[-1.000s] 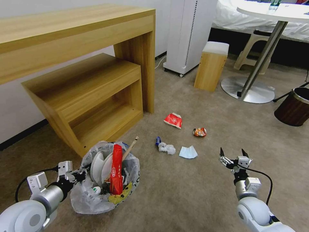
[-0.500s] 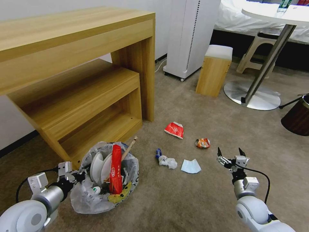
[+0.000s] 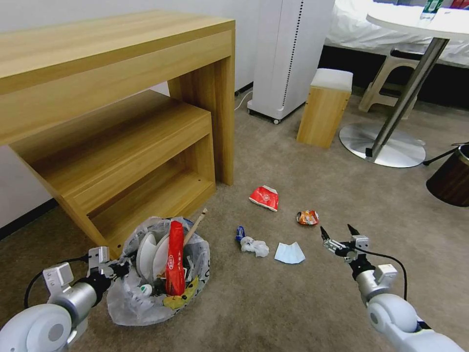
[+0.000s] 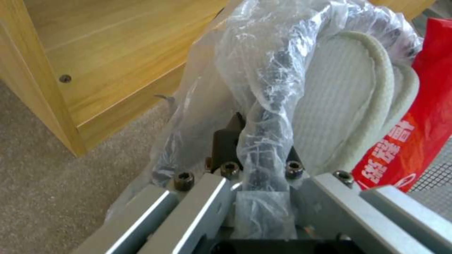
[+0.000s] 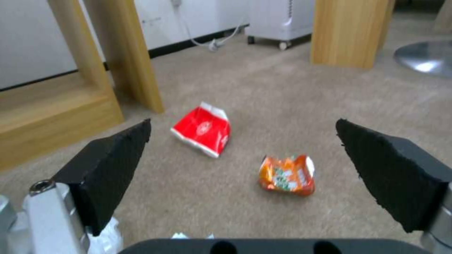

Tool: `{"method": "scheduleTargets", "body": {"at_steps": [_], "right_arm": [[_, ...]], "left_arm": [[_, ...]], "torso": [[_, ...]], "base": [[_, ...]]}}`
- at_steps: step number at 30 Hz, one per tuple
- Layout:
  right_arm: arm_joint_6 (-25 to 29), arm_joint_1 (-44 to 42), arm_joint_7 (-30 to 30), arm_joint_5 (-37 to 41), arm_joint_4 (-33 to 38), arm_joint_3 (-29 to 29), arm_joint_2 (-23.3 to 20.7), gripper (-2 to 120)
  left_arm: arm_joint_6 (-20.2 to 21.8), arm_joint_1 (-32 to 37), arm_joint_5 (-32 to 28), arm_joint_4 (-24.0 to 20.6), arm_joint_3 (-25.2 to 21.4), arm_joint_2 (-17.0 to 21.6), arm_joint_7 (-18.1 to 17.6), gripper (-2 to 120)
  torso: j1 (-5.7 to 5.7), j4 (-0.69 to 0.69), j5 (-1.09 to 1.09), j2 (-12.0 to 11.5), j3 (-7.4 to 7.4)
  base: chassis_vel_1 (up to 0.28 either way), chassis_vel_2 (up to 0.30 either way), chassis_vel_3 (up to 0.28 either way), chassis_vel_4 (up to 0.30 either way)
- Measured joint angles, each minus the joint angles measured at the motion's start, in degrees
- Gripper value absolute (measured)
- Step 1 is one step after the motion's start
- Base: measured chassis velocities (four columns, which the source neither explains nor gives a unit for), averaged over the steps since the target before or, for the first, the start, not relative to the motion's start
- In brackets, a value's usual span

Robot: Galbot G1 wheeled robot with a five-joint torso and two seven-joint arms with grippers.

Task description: Pick up the trash bin and place the garbage on the floor into it.

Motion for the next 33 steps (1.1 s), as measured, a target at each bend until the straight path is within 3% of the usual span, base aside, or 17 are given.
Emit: {"method": "scheduleTargets", "body": {"at_steps": [7, 10, 14, 21, 24, 33], "right_arm": [[1.21, 6.77, -6.2, 3.98, -11.39, -3.85, 1.78, 100], [2.36, 11.6, -10.79, 4.74, -21.22, -6.24, 3.82, 100], [2.86, 14.48, -14.16, 5.53, -28.88, -7.42, 6.02, 100], [2.77, 18.22, -16.08, 4.55, -36.11, -8.53, 9.29, 100], [2.57, 22.67, -17.89, 2.96, -42.06, -10.32, 12.63, 100], [3.08, 28.76, -20.4, -0.34, -49.07, -14.06, 19.18, 100]], "left_arm": [[-0.26, -0.01, 0.69, 0.59, 0.2, -0.38, 0.49, 0], [-0.51, -0.02, 0.79, 0.89, 0.41, -0.44, 0.65, 0], [-0.66, -0.47, 0.8, 1.51, 0.94, -0.02, 0.76, 0], [-0.74, -0.95, 0.66, 2.24, 1.57, 0.79, 0.9, 0], [-0.86, -0.93, 0.65, 2.59, 1.61, 0.88, 1.06, 0], [-1.05, -1.33, 0.14, 2.82, 1.61, 1.01, 1.11, 0]], "torso": [[0.0, 0.0, 0.01, 0.0, 0.0], [0.0, 0.02, 0.01, 0.0, 0.0], [0.0, -0.02, -0.02, 0.0, 0.01], [0.0, -0.01, -0.02, 0.0, 0.01], [0.0, 0.0, -0.01, 0.0, 0.01], [0.0, 0.0, -0.02, 0.0, 0.01]], "base": [[0.0, 0.0, 0.0, 0.0], [0.0, 0.0, 0.0, 0.0], [0.0, 0.0, 0.0, 0.0], [0.0, 0.0, 0.0, 0.0], [0.0, 0.0, 0.0, 0.0], [0.0, 0.0, 0.0, 0.0]]}}
